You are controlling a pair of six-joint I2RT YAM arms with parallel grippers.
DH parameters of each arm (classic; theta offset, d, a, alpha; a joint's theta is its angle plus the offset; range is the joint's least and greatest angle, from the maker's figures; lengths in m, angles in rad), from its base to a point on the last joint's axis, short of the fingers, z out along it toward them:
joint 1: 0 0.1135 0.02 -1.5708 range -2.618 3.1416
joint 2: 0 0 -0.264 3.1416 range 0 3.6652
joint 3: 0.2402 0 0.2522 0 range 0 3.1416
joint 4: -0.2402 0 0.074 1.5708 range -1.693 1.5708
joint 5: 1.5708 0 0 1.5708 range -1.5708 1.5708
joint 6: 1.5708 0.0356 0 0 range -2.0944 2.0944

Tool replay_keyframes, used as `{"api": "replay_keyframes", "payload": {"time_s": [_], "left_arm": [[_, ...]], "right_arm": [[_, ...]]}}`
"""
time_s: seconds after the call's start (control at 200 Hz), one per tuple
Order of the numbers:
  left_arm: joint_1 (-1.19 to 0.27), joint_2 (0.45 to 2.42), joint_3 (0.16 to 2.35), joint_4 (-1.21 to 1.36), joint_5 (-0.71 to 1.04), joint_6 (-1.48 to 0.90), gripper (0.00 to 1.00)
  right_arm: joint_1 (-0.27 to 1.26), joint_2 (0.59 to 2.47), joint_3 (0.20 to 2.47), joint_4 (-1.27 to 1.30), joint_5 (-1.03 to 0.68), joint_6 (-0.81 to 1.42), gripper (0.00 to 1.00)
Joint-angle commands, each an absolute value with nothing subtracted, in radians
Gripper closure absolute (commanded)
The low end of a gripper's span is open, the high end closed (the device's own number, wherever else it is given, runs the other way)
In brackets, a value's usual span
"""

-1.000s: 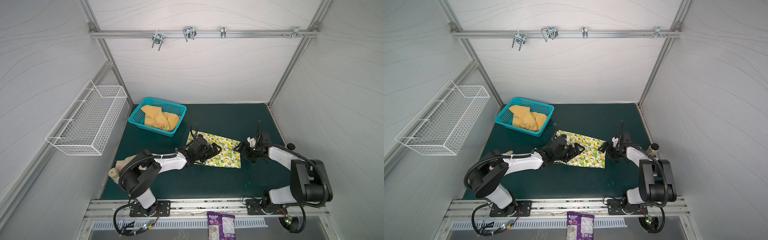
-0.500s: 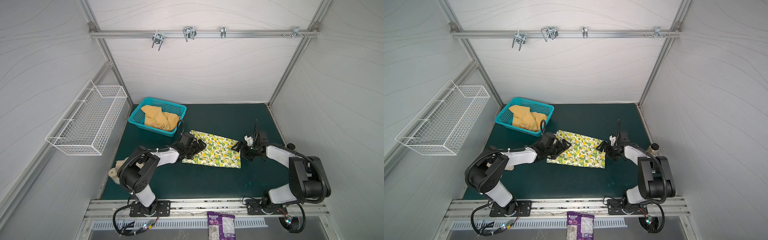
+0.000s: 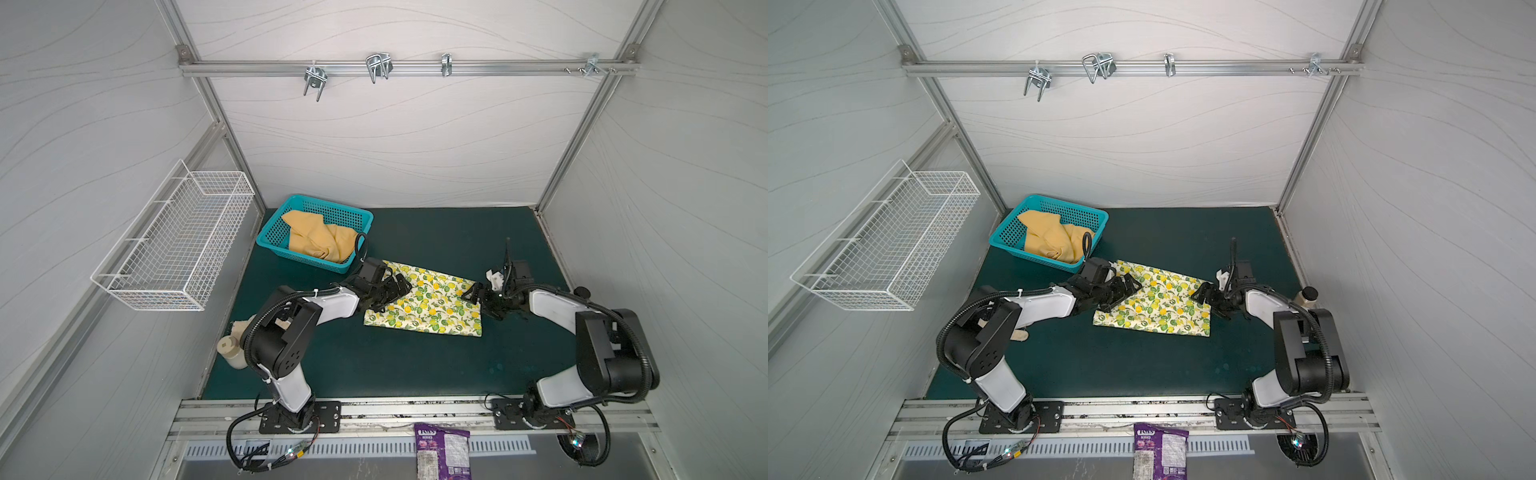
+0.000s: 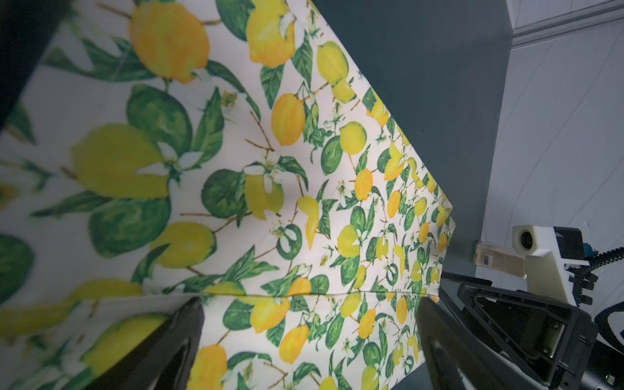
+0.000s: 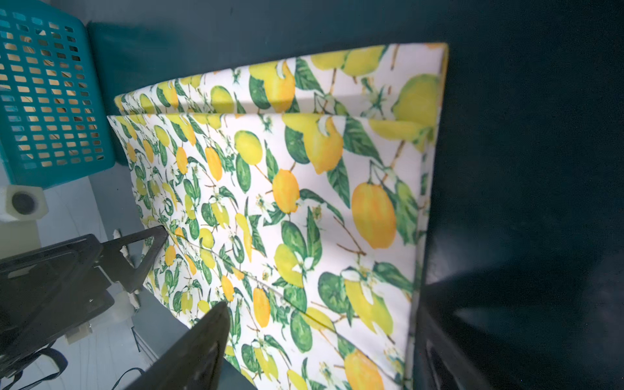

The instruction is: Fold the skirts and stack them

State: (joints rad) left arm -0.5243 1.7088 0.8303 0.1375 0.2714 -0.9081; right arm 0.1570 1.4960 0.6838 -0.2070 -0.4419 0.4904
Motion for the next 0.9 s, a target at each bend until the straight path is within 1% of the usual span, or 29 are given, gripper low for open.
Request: {"api": "replay_keyframes", "payload": {"time_s": [0.0,0.175,0.265,0.31,0.395,0.455,0.515,0.59,0.675,0.896], "left_arm": [[-0.520,1.738,0.831,0.100,0.271,-0.895,0.01],[-0.520,1.745,0.830,0.103,0.275,-0.896,0.01],[-0.520,1.746,0.825,0.103,0.273,-0.896,0.01],[-0.519,1.747,0.822,0.104,0.271,-0.896,0.01],[-0.518,1.752,0.819,0.110,0.276,-0.896,0.01],[-0.518,1.755,0.816,0.115,0.276,-0.897,0.01],[-0.518,1.758,0.814,0.117,0.278,-0.898,0.01],[-0.518,1.757,0.810,0.117,0.277,-0.897,0.01],[-0.517,1.756,0.810,0.117,0.278,-0.896,0.01],[-0.515,1.750,0.815,0.115,0.285,-0.896,0.01]], "right_arm": [[0.189,1.545,0.649,-0.226,-0.412,0.520,0.16],[0.199,1.562,0.639,-0.199,-0.409,0.539,0.20],[0.199,1.560,0.630,-0.187,-0.408,0.550,0.26],[0.199,1.555,0.625,-0.180,-0.404,0.554,0.30],[0.198,1.549,0.620,-0.177,-0.399,0.555,0.46],[0.198,1.542,0.617,-0.175,-0.392,0.559,0.51],[0.199,1.533,0.618,-0.182,-0.378,0.564,0.58],[0.199,1.523,0.622,-0.192,-0.366,0.562,0.62],[0.199,1.515,0.631,-0.212,-0.351,0.552,0.68],[0.199,1.477,0.670,-0.274,-0.316,0.521,0.88]]}}
